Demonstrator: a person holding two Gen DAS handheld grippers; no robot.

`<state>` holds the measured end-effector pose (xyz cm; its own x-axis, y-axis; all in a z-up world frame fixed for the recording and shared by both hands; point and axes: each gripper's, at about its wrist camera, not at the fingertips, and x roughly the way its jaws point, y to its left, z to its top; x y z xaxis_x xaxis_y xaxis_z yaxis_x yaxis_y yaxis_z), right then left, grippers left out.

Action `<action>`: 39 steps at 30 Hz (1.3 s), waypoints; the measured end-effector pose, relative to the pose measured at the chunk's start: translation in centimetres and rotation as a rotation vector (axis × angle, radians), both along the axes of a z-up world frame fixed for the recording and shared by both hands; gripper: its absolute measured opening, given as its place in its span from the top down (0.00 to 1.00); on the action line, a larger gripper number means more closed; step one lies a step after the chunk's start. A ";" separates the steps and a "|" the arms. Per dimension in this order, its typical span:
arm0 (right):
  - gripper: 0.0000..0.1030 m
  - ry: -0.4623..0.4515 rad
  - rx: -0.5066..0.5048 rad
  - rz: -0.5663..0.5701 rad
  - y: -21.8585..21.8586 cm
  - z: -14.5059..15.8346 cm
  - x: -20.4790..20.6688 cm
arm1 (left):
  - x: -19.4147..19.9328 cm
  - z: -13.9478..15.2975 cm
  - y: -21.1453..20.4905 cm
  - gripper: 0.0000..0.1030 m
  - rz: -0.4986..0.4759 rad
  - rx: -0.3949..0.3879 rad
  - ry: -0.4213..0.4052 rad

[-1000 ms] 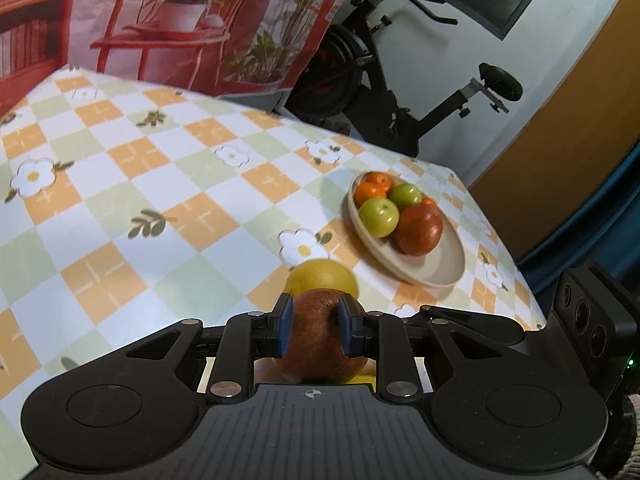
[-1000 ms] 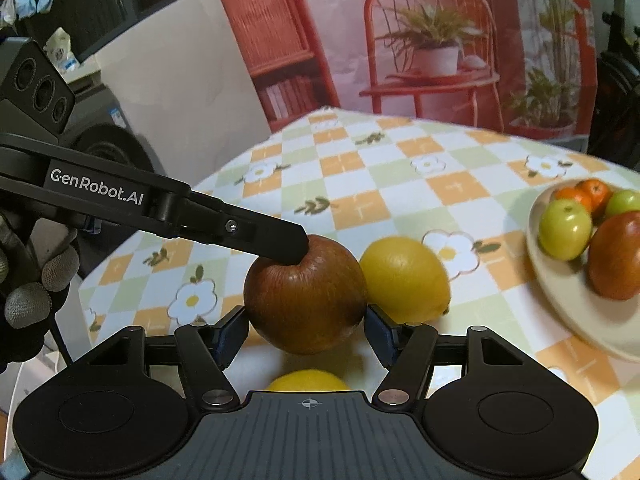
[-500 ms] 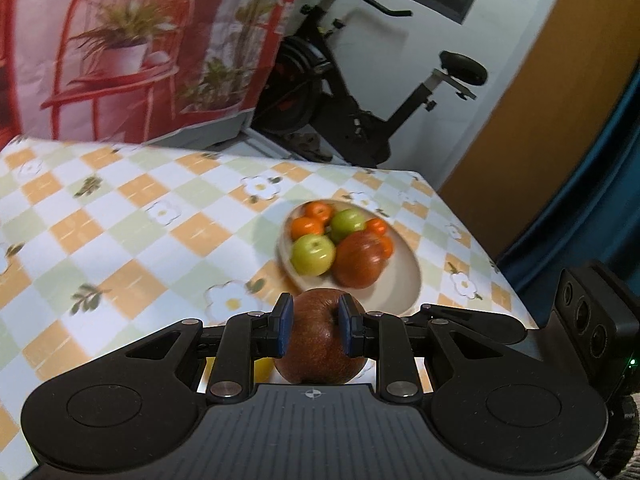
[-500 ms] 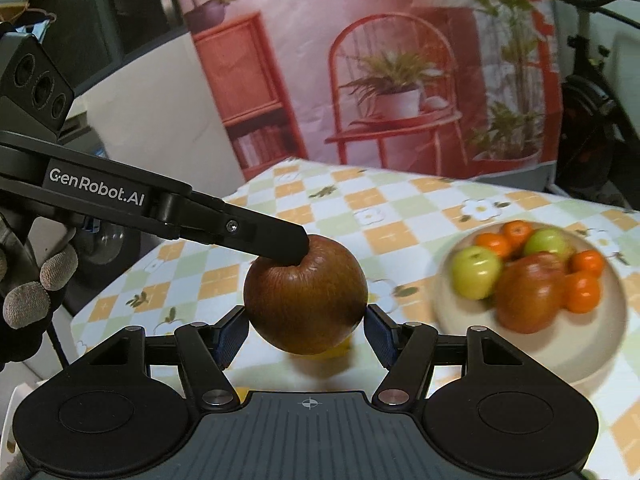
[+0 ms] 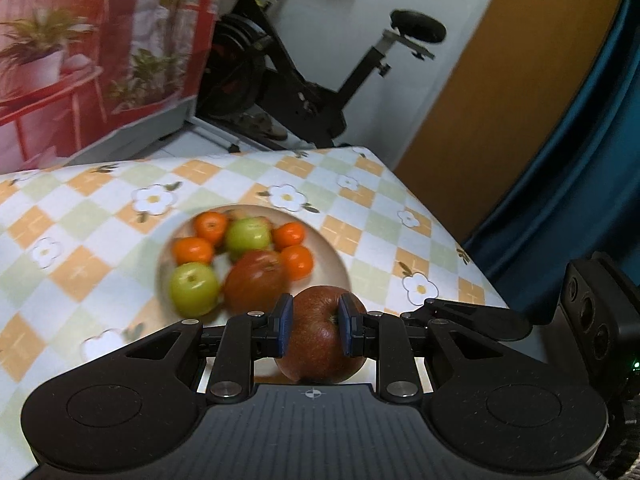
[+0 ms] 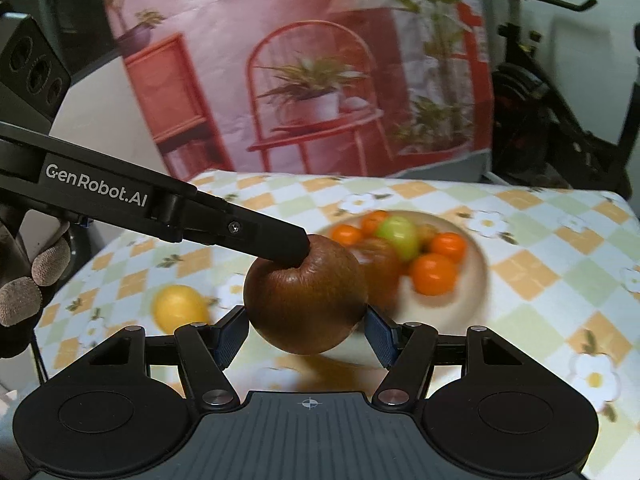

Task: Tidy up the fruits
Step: 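Carry the red apple with both grippers over the beige plate, then lower the red apple onto the plate and open both grippers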

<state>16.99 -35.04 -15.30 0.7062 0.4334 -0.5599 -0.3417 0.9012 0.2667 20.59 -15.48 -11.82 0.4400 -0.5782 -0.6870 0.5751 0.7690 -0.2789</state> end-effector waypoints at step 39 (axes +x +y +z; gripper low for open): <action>0.42 0.090 -0.212 0.035 -2.7 -3.0 6.9 | 5.2 -2.2 -4.5 0.75 0.046 0.088 0.052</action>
